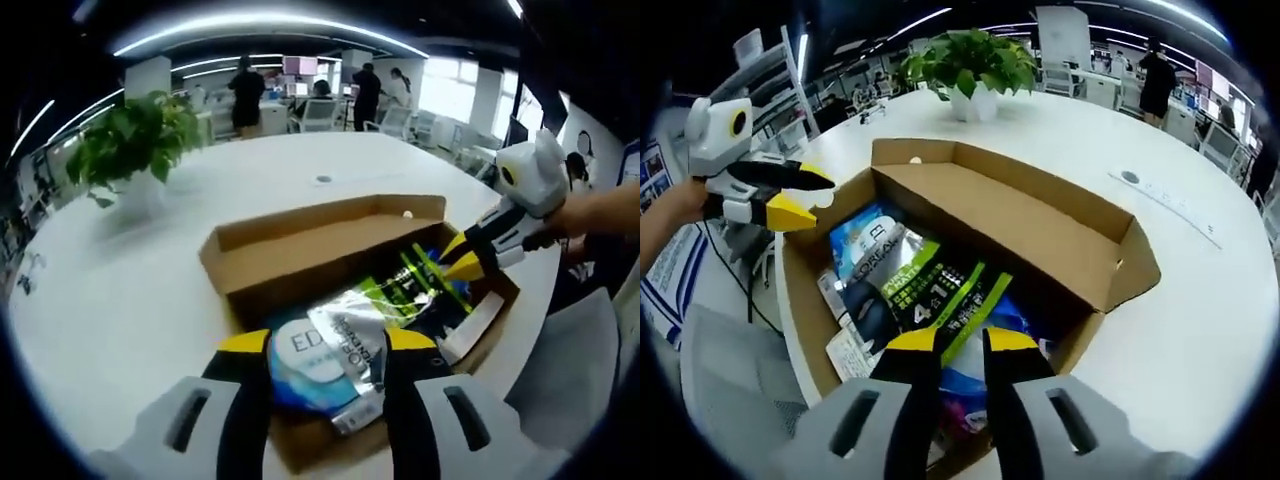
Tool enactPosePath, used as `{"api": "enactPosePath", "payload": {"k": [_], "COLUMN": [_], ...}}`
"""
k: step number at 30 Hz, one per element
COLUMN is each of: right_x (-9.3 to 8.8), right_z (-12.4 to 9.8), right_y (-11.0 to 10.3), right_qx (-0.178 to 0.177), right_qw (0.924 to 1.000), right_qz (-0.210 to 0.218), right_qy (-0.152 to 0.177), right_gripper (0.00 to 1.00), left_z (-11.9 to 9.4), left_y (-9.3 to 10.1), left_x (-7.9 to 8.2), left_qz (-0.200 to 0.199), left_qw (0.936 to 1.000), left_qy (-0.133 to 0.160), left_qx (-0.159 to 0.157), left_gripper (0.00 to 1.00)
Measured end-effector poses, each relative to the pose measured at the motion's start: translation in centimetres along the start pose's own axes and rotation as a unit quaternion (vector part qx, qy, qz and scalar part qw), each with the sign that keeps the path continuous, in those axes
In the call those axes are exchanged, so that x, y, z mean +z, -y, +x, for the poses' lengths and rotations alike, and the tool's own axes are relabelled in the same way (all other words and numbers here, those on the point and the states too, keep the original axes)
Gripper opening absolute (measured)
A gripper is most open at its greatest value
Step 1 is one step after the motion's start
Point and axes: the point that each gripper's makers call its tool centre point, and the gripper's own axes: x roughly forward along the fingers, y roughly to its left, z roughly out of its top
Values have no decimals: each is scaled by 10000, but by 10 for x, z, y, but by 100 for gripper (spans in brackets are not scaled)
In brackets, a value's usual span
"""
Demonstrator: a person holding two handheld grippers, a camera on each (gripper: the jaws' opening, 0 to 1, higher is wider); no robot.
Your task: Operate the shoe box by opening the lid, removing the specified soft item, and placing it in the target area until the item is outside and the box remains undamaged.
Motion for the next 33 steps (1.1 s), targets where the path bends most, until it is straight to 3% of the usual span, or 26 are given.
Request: {"api": "enactPosePath", "payload": {"k": [6,12,21,25,33], "right_x": [-9,-8,-9,-12,-14], "right_z": [10,14,14,13,14], "right_y": [0,1,0,-2,-1], "right_qx": [-60,-179,-182,-198,-168], "right_qw": [9990,9988,9989,9957,9945], "right_qz": [238,204,-119,-711,-857], "right_qy": [-379,-398,-418,-556,-582], "right_gripper": [14,5,0,0,0], "left_z": [8,19,35,40,48], "left_y": [8,8,13,13,14], "left_x": [-9,-18,-31,-36,-43], "left_qz": [-14,69,124,104,-23], "left_qw": [9998,9991,9972,9962,9936], "left_qy": [-163,-386,-691,-816,-1059], "left_qx": [-98,-161,-272,-291,-381], "left_gripper": [41,40,39,38,31]}}
